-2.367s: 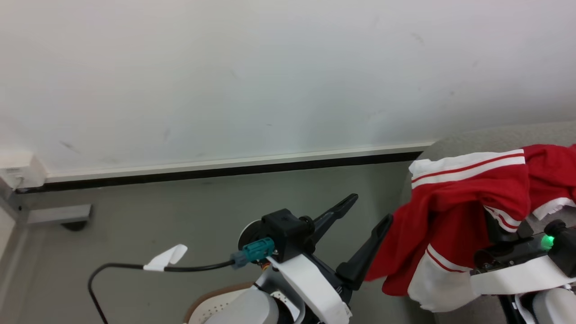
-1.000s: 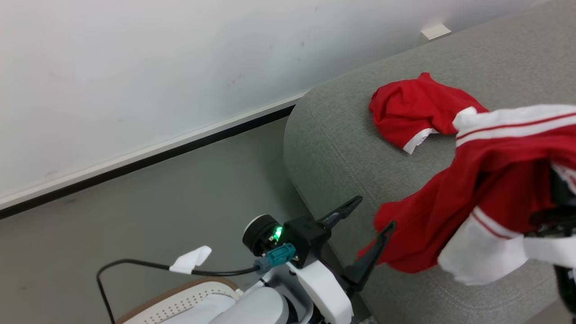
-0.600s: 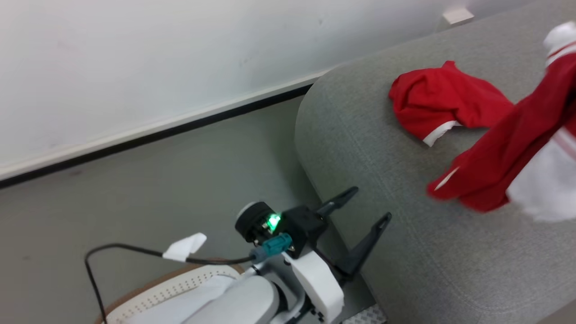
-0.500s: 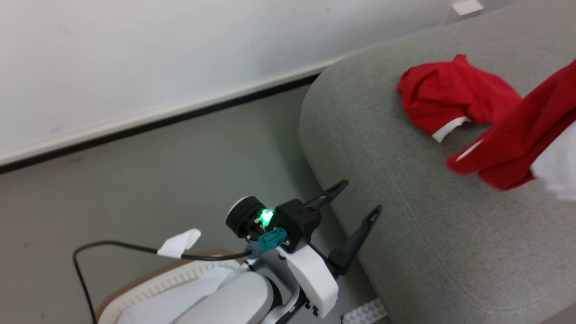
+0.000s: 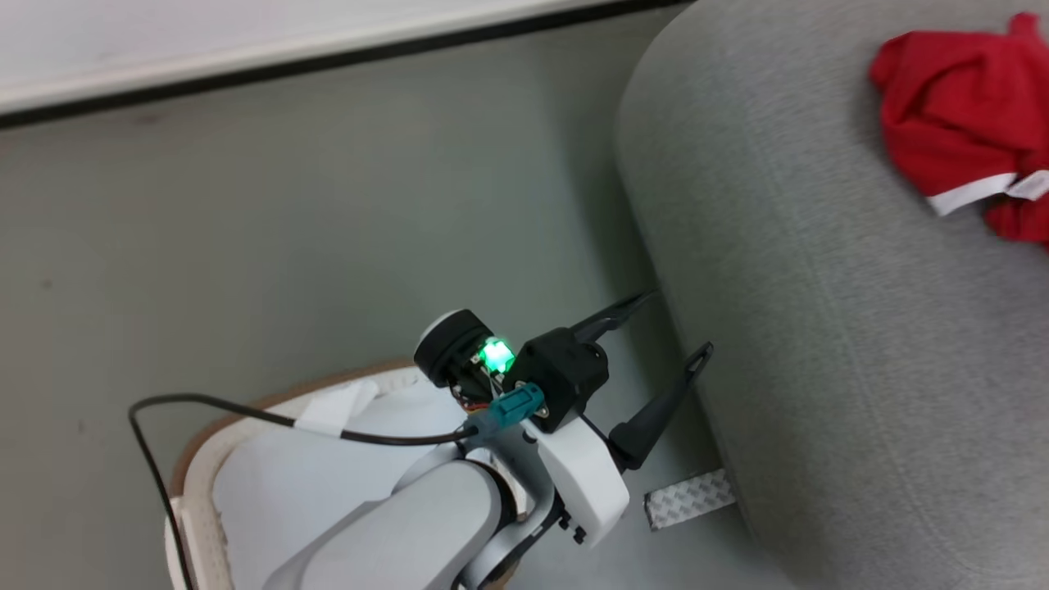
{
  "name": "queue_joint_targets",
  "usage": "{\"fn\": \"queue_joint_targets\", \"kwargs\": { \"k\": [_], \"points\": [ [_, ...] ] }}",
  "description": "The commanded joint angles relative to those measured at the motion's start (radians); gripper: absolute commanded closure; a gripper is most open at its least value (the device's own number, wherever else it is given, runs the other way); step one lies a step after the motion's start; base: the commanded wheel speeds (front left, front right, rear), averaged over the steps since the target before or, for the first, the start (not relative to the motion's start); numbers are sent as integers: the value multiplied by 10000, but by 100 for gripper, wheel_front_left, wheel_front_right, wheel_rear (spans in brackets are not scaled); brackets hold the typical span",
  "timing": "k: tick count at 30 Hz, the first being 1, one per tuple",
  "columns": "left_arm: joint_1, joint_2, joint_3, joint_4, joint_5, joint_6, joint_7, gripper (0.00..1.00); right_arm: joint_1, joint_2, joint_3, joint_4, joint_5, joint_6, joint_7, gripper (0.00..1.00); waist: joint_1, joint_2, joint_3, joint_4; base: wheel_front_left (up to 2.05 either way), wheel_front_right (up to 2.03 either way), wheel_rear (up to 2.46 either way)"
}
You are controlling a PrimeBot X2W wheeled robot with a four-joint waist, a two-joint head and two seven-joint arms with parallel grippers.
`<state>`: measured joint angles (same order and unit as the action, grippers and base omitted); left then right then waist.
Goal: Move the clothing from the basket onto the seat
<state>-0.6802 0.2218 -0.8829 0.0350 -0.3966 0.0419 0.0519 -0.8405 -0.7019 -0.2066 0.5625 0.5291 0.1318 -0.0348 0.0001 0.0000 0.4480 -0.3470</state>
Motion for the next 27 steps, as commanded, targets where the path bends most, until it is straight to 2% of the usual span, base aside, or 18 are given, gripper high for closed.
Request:
{"fn": "queue_joint_targets", "kwargs": {
  "k": [1, 6, 12, 14, 16, 20, 21, 22, 23, 24, 25, 27],
  "points": [
    [-128, 81, 19, -25, 58, 18, 16, 0, -132, -125, 43, 360, 40, -23, 19, 100, -1, 0, 531, 387, 0, 0, 0],
    [-348, 133, 25, -96, 136, 33, 114, 0, -233, -92, 408, 2232, 226, -23, 62, 100, -1, 0, 1056, 583, 0, 0, 0],
    [-601, 73, 54, -76, 169, 70, 151, 0, -578, 66, 1625, 2981, 673, -23, 394, 100, -1, 0, 1577, 755, 0, 0, 0],
    [-643, 49, 24, -18, 183, 75, 171, 0, -679, 83, 2184, 3106, 804, -23, 776, 100, -1, 0, 1710, 813, 0, 0, 0],
    [-706, -11, -28, 24, 201, 58, 163, 0, -684, 166, 2907, 3110, 1141, -23, 1624, 100, -1, 0, 1811, 880, 0, 0, 0],
    [-745, -116, -93, 135, 183, 44, 54, 0, -571, -249, 3767, 3062, 1932, -25, 2669, 100, -1, 0, 1884, 989, 0, 0, 0],
    [-734, -133, -94, 182, 159, 41, 16, 0, -506, -299, 3894, 2987, 2148, -25, 2753, 89, -1, 0, 1861, 1016, 0, 0, 0],
    [-713, -145, -94, 227, 121, 33, -23, 0, -434, -336, 4037, 2851, 2398, -25, 2812, 69, -1, 0, 1825, 1040, 0, 0, 0],
    [-680, -151, -97, 273, 86, 32, -82, 0, -353, -432, 4141, 2811, 2644, -25, 2917, 63, -1, 0, 1778, 1055, 0, 0, 0],
    [-644, -151, -95, 327, 47, 29, -106, 0, -253, -570, 4283, 2751, 2764, -25, 2998, 47, -1, 0, 1727, 1067, 0, 0, 0],
    [-612, -154, -90, 374, 16, 25, -155, 0, -180, -722, 4459, 2666, 2874, -25, 3096, 0, -1, 0, 1668, 1073, 0, 0, 0],
    [-555, -136, -64, 454, -20, 46, -235, 0, -121, -926, 4757, 2490, 3080, -25, 3184, 0, -1, 0, 1528, 1055, 0, 0, 0]
  ]
}}
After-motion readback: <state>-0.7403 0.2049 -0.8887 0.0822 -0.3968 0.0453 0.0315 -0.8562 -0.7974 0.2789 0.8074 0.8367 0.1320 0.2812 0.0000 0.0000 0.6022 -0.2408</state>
